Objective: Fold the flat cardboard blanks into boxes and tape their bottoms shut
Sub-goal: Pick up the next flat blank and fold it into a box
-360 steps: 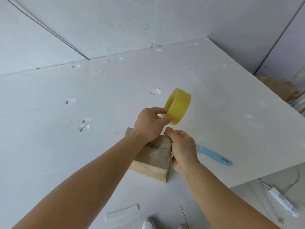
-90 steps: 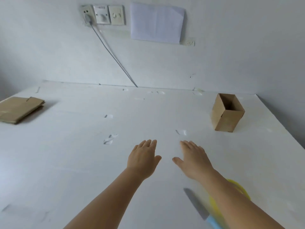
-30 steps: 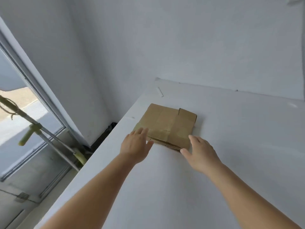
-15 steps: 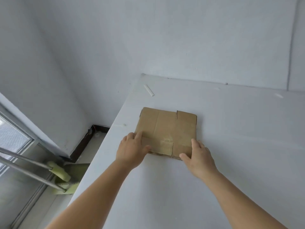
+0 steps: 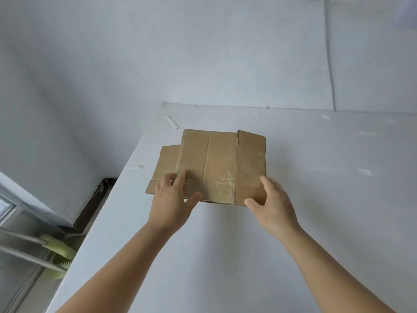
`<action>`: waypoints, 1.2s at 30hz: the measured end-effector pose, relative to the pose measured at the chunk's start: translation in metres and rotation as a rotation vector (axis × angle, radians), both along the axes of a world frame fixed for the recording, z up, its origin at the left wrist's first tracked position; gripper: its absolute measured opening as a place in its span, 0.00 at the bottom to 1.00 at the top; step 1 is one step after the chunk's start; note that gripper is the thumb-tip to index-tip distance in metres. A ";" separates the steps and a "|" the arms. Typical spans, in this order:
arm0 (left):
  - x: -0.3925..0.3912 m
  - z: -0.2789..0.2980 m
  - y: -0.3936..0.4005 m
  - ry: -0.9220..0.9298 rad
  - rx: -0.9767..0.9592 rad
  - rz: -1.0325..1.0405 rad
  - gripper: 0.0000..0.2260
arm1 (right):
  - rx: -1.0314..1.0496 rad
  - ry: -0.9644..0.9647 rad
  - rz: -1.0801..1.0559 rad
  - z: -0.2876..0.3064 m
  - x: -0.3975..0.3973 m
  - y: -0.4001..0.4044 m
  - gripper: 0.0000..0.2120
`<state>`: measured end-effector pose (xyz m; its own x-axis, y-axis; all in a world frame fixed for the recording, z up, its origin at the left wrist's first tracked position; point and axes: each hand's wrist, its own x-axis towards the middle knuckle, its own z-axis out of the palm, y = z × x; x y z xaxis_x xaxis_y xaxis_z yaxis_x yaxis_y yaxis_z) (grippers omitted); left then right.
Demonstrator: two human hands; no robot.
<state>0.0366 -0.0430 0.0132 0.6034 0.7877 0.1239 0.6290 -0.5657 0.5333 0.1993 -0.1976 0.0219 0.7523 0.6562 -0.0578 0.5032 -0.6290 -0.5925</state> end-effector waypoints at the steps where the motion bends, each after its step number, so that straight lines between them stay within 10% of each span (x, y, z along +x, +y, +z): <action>1: 0.004 0.003 -0.014 -0.013 0.001 -0.016 0.28 | 0.007 -0.005 -0.016 0.003 0.003 -0.016 0.35; 22: 0.107 0.033 -0.429 -0.026 -0.038 -0.428 0.27 | 0.007 -0.050 -0.352 0.039 0.047 -0.479 0.33; 36: 0.203 0.043 -0.568 -0.028 -0.036 -0.664 0.30 | 0.095 -0.023 -0.555 0.042 0.105 -0.641 0.32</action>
